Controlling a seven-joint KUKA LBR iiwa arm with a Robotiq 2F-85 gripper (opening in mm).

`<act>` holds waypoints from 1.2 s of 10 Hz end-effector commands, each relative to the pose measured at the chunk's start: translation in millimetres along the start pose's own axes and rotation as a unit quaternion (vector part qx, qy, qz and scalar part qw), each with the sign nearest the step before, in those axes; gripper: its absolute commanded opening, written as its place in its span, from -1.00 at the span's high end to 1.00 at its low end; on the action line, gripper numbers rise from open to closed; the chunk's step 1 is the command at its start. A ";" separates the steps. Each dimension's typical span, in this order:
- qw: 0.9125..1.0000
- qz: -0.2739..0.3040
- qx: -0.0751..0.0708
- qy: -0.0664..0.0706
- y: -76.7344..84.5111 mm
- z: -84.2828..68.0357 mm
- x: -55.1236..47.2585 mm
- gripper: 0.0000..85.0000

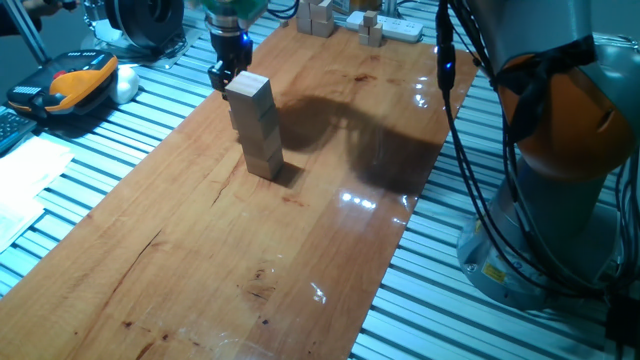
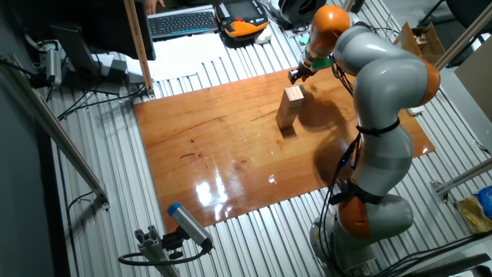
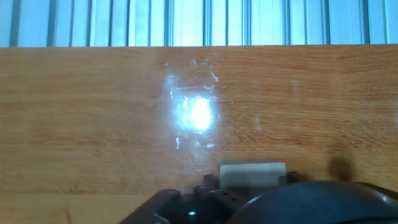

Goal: Stack the blocks in a vertical line of five

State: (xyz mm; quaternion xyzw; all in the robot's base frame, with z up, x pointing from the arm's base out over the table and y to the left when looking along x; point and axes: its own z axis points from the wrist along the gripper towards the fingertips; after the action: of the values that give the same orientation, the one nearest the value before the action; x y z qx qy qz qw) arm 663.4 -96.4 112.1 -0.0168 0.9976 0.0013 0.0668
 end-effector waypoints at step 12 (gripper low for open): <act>1.000 0.012 -0.001 0.011 -5.3 25.4 11.0 -1.00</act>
State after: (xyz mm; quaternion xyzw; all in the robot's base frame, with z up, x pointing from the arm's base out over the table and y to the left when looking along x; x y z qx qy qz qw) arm 656.0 -102.1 85.4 -0.0050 0.9984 0.0029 0.0555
